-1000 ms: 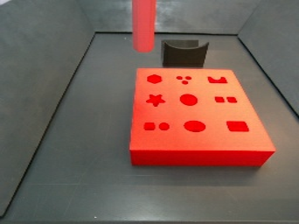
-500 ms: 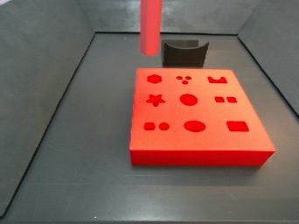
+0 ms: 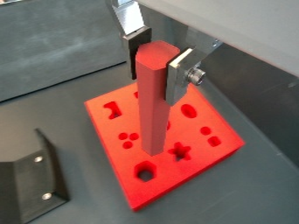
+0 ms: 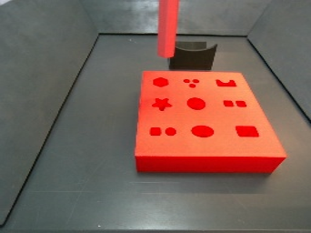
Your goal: Insert the hexagon object.
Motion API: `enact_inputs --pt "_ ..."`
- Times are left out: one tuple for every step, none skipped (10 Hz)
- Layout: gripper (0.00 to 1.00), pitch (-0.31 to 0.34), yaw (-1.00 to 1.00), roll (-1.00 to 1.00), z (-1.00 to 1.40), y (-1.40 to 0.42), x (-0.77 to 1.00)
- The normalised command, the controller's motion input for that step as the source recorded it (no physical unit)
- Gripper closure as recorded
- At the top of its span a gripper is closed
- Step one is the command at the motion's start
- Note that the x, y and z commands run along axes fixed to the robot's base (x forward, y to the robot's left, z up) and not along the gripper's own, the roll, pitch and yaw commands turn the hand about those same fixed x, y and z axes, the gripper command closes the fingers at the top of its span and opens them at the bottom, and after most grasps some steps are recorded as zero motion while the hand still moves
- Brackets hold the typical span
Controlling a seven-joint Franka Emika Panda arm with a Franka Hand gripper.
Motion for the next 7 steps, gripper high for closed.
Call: enact_inputs --pt "1.0 -0.04 0.0 0.21 -0.36 0.46 0.0" --pt "1.0 -0.219 0.05 0.05 -0.29 0.0 -0.34" --pt "1.0 -0.279 0.35 0.12 -0.41 -0.03 -0.36" --pt "1.0 -0.207 0.69 0.02 -0.37 -0.08 -0.03" --pt "1.0 -0.234 0.72 0.04 -0.37 0.0 0.0" --pt "1.0 -0.196 0.41 0.0 -0.2 -0.03 0.26" --pt "1.0 -0.006 0.0 0.04 -0.13 0.0 0.26"
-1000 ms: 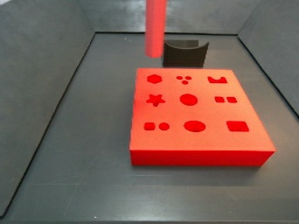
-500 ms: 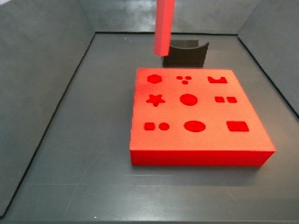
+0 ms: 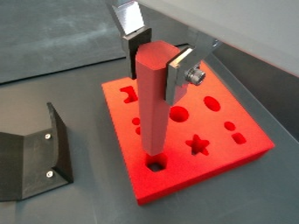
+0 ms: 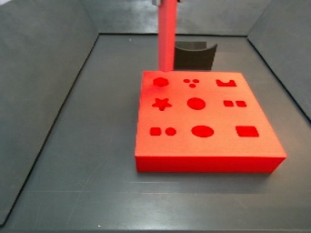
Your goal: Insert the hexagon object.
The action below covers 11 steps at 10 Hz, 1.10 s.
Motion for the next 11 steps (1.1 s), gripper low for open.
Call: enact_inputs --pt "1.0 0.014 0.0 0.1 -0.08 0.0 0.2" --pt "1.0 0.019 -0.03 0.2 -0.22 0.0 0.05" --pt "1.0 0.12 -0.13 0.29 -0.34 0.0 0.07" --pt "1.0 0.113 -0.06 0.26 -0.38 0.0 0.0" --pt "1.0 0.044 -0.07 0.16 -0.39 0.0 -0.04" --pt "1.0 0.0 0.0 0.06 -0.25 -0.08 -0.05" --pt "1.0 0.0 0.0 0.03 -0.16 -0.18 -0.11" --pt "1.0 0.0 0.08 0.04 -0.05 -0.23 -0.17" --pt "1.0 -0.013 0.07 0.03 -0.04 -0.22 -0.16" --pt "1.0 -0.029 0.07 0.05 -0.14 -0.11 -0.09" --pt "1.0 -0.02 0.14 0.1 -0.22 0.0 0.0"
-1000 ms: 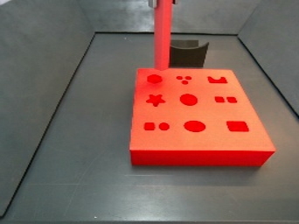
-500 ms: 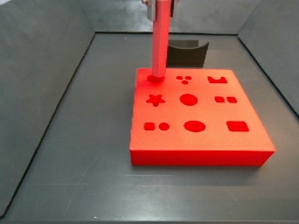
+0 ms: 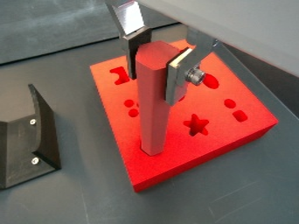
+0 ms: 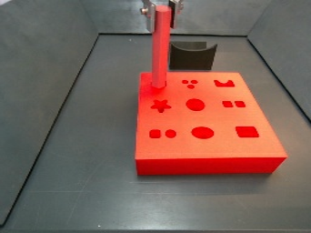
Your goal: Insert the hexagon object.
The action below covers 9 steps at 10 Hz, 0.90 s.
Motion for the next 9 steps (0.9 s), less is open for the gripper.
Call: enact_inputs --pt "1.0 0.0 0.14 0.09 -0.3 0.0 0.05" --pt "1.0 0.0 0.21 0.04 -0.53 0.03 0.25" --pt "1.0 0.054 0.27 0.03 -0.71 0.14 0.47" --pt "1.0 0.067 0.27 0.03 -0.63 0.06 0.76" --pt "1.0 0.05 0.11 0.05 -0.53 0.07 0.45" --pt "1.0 0.0 0.01 0.11 -0.45 0.05 0.03" --pt "1.0 0.0 0.0 0.17 -0.46 0.04 0.0" --pt "1.0 0.0 -0.03 0.16 -0.45 0.0 -0.02" --pt "1.0 0.0 0.0 0.0 0.0 0.0 0.0"
